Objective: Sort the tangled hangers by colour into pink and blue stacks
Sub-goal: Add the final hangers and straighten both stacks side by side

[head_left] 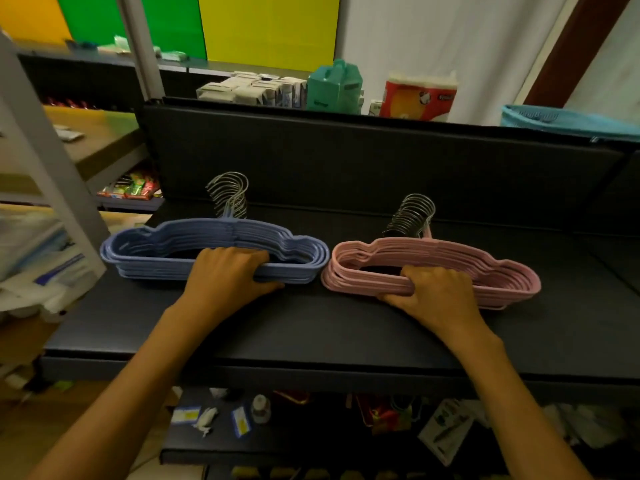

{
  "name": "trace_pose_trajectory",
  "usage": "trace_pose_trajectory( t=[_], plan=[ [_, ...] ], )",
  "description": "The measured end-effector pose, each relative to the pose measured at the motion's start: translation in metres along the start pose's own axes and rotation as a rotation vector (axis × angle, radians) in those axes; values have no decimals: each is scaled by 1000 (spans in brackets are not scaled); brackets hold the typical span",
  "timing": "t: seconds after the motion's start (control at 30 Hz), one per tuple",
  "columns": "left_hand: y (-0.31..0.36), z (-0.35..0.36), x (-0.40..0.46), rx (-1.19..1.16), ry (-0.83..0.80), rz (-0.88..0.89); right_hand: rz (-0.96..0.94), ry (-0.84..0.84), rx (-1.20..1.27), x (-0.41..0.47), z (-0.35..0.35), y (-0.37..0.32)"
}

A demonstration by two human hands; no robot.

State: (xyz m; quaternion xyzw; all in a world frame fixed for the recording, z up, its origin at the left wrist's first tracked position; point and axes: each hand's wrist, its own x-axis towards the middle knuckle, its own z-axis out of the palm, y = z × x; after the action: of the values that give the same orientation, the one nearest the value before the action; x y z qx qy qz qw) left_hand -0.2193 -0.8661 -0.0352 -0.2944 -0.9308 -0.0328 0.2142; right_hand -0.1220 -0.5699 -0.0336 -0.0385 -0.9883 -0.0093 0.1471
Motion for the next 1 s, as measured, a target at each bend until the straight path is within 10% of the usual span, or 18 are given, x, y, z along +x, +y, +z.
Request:
trace_pose_trajectory(
  t=[1.0],
  plan=[
    [26,16,15,-72,87,59,-36,125,-23,-8,8,59]
  ],
)
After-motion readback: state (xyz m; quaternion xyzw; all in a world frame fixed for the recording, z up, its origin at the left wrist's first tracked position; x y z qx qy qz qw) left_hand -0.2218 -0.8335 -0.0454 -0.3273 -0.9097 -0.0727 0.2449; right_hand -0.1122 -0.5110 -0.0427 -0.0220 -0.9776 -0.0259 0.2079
